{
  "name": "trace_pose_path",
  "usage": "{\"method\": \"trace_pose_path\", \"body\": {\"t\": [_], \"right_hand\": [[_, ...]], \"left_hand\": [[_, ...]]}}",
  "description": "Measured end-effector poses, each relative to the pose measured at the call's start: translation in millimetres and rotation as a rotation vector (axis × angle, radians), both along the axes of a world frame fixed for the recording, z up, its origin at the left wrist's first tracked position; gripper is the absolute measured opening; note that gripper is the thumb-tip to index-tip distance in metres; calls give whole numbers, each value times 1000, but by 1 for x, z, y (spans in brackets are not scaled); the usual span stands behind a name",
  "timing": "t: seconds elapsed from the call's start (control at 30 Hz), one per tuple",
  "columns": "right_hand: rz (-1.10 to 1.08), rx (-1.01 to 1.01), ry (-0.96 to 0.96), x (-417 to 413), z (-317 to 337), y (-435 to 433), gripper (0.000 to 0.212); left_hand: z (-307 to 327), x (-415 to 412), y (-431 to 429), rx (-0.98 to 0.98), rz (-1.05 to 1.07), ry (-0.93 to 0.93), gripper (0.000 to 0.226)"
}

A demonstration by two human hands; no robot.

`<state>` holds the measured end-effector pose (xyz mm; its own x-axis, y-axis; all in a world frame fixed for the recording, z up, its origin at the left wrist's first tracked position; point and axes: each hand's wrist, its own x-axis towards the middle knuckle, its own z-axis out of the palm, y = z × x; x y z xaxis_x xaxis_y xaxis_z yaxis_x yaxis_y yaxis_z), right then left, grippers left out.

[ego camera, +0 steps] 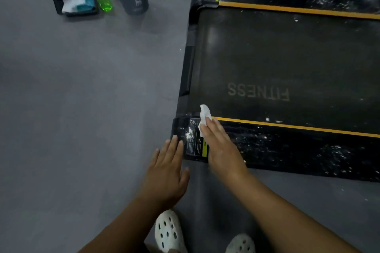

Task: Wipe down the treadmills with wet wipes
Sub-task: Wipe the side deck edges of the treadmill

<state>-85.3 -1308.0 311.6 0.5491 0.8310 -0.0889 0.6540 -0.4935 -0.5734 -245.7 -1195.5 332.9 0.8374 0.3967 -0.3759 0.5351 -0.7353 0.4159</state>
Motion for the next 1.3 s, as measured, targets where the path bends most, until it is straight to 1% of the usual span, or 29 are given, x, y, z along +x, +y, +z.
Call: {"method": "trace_pose_path", "body": {"t": [0.13,0.17,0.2,0.27,0.33,0.43,0.5,0.63,0.67,0.77,0.8,0.87,0.9,0.93,0.97,1.0,1.07,1.1,1.13,1.17,1.23,1.27,1.3], "right_hand": [[218,-164,-75,0,-81,11,61],[210,-170,-86,3,-95,9,59],[155,-138,-103,9,-108,6,60],[12,-35,-172,24,-129,0,60],[-37,-43,-235,35,-146,-3,61],[-41,-51,-242,37,-157,0,64],[-46,-56,-249,37,-159,0,64],[-63,-39,-270,35,-161,-1,60],[-61,-43,-278,35,-161,0,59],[-59,-25,-277,35,-163,0,59],[-63,-10,-275,36,-164,0,58],[-70,15,-272,36,-164,0,58],[-69,19,-274,36,-165,0,58],[-65,17,-275,36,-165,0,58],[-62,9,-273,36,-165,-1,59],[-61,1,-271,36,-164,-1,59],[-64,1,-266,35,-162,-1,60],[-63,5,-265,35,-162,-1,60],[-60,12,-260,35,-162,0,60],[-61,22,-257,35,-163,-1,59],[-69,46,-250,35,-164,-1,58],[-66,48,-247,35,-164,-1,58],[-60,45,-245,36,-164,-1,58]], "left_hand": [[-90,13,9,2,94,-88,84],[-108,19,12,22,112,-138,82],[-124,27,14,39,111,-198,76],[-152,47,10,82,38,-318,65],[-173,69,-3,139,-53,-345,62],[-190,83,-16,257,-7,-352,61],[-195,76,-18,282,22,-367,60],[-200,48,-10,204,-24,-376,60],[-199,52,0,186,4,-360,63],[-194,91,32,76,241,-311,74],[-190,97,31,76,235,-295,74],[-191,83,14,196,71,-354,65],[-194,65,2,222,-8,-390,61],[-195,45,-5,172,-22,-385,60],[-197,33,-5,112,44,-375,60],[-198,30,1,40,161,-344,59],[-198,55,22,-111,404,-252,59],[-197,74,31,-150,472,-227,60],[-196,87,33,-140,483,-220,60],[-193,91,27,-82,446,-246,60],[-194,73,4,82,260,-302,63],[-198,56,-5,107,198,-324,63],[-198,41,-9,69,205,-320,62]]}}
